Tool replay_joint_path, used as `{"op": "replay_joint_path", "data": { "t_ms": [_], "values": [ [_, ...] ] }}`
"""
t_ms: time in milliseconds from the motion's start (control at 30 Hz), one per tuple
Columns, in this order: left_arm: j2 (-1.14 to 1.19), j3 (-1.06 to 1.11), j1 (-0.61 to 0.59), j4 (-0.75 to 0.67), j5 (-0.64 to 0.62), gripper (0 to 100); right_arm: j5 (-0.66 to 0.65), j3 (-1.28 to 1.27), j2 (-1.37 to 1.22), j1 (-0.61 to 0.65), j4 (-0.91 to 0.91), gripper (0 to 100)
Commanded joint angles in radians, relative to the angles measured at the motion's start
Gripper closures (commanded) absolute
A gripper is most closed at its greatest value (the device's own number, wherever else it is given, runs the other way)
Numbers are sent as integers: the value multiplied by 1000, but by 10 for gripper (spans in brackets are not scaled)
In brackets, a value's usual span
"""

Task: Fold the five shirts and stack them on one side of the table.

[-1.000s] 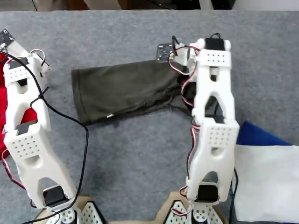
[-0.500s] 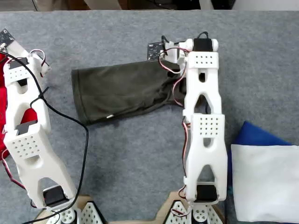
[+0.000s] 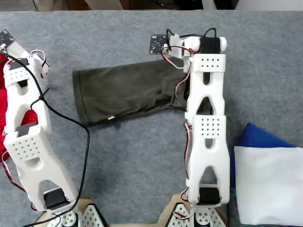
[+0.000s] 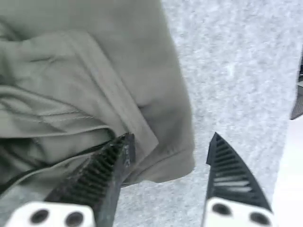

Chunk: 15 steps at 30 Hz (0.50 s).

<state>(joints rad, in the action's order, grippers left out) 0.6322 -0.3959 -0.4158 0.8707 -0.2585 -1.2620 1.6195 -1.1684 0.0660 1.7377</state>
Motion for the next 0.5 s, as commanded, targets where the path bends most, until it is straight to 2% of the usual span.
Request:
{"op": "replay_joint_path", "data": {
  "t_ms": [0,167,467],
  "values": [
    [-15,-18,5,-8,18,979,31,48,62,-56,38,841],
    [-15,-5,15,-14,31,979,41,38,97,-170,49,995],
    [-15,-5,20,-14,32,979,64,35,148,-305,51,910]
  ]
}}
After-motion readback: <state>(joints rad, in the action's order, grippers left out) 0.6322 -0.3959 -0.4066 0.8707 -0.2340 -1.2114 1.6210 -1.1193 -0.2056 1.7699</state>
